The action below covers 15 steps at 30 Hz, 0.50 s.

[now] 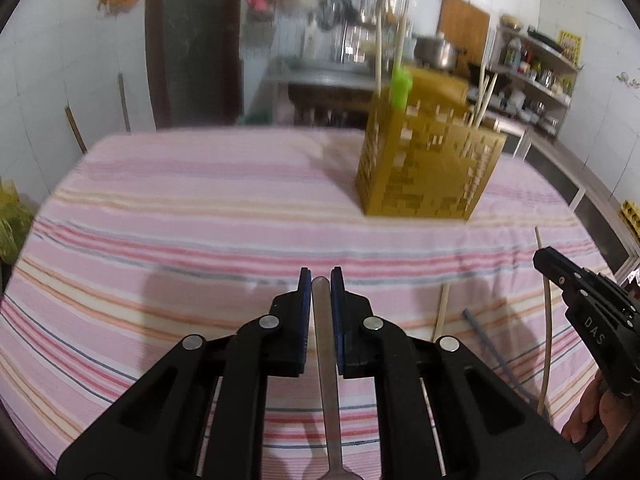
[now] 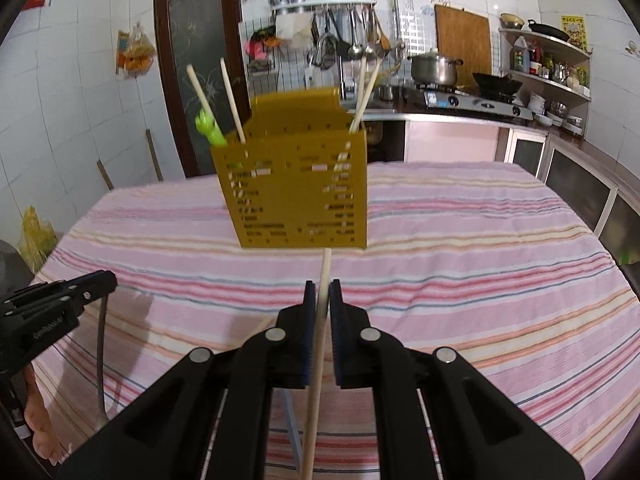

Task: Organize utensils
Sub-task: 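Close the left tool on the silver spoon while the right tool grasps a wooden chopstick, then lift the spoon and chopstick and carry them over the yellow holder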

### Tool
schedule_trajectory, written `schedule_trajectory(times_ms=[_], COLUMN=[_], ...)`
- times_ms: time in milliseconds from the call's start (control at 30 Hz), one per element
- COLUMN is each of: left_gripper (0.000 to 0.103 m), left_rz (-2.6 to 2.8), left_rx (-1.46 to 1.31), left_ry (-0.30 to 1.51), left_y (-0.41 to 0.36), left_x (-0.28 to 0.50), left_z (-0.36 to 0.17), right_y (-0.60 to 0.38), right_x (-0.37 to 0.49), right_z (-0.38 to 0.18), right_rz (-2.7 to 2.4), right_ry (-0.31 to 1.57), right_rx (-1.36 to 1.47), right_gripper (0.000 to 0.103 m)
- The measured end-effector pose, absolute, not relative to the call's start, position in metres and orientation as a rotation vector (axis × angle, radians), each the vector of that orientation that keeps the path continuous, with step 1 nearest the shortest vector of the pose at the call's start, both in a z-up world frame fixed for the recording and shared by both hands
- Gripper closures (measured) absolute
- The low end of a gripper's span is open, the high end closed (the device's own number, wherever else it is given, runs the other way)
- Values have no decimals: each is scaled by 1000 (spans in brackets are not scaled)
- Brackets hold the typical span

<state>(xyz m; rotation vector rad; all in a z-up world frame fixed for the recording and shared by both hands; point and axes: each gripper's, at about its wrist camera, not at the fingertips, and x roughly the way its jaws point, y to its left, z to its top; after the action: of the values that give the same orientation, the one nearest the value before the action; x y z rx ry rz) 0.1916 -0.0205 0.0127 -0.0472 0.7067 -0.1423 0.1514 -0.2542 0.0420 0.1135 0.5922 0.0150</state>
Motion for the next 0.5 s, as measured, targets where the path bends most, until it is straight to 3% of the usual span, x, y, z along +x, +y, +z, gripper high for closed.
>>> schedule_trajectory(times_ms=[500], left_gripper=[95], left_rz=[-147], left_rx=[-54], left_ry=[469], left_y=[-9], left_x=[150], left_z=[66], right_y=[-277], right_x=[130], right_z=[86], right_rz=[-19], right_ry=[382], right_rx=[163], right_gripper=[97])
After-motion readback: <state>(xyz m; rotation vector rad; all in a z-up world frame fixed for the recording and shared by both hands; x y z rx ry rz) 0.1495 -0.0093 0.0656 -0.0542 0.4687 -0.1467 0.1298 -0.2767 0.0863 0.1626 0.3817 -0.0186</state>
